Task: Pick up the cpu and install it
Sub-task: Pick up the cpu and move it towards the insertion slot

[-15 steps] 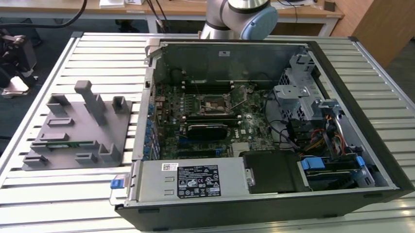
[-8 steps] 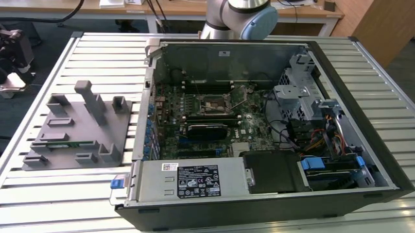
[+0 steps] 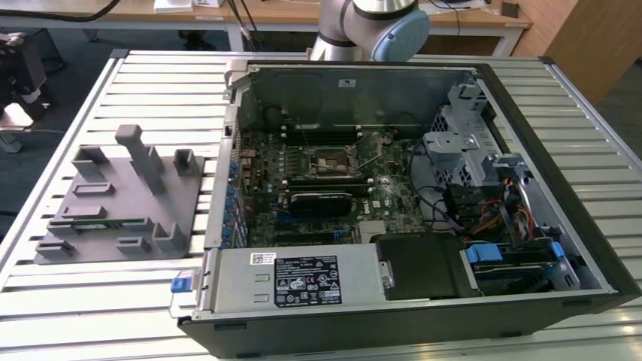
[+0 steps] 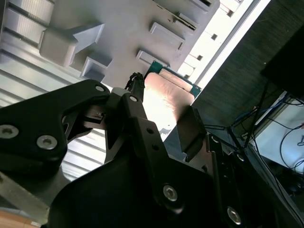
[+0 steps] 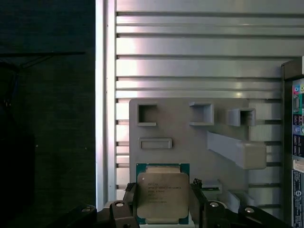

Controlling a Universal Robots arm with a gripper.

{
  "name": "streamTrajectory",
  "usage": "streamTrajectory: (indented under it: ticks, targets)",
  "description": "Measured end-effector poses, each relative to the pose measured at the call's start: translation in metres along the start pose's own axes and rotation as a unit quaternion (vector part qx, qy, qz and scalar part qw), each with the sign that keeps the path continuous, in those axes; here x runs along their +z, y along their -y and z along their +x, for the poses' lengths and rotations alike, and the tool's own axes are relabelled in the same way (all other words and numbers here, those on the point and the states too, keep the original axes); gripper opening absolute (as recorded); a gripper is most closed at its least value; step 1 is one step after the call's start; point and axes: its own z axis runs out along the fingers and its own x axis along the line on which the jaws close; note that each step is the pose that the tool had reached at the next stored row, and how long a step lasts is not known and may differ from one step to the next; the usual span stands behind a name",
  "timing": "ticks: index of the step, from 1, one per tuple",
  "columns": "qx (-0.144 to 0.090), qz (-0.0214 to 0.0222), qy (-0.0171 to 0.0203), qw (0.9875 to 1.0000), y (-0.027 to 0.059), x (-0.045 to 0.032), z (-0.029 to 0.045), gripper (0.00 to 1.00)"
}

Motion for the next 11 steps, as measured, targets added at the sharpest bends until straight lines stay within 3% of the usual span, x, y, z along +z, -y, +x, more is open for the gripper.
streamTrajectory:
  ticks: [11]
  targets:
    - [0.000,0.0008,0.0000,1.0000,-0.0022,-0.0301,-0.0004,0.53]
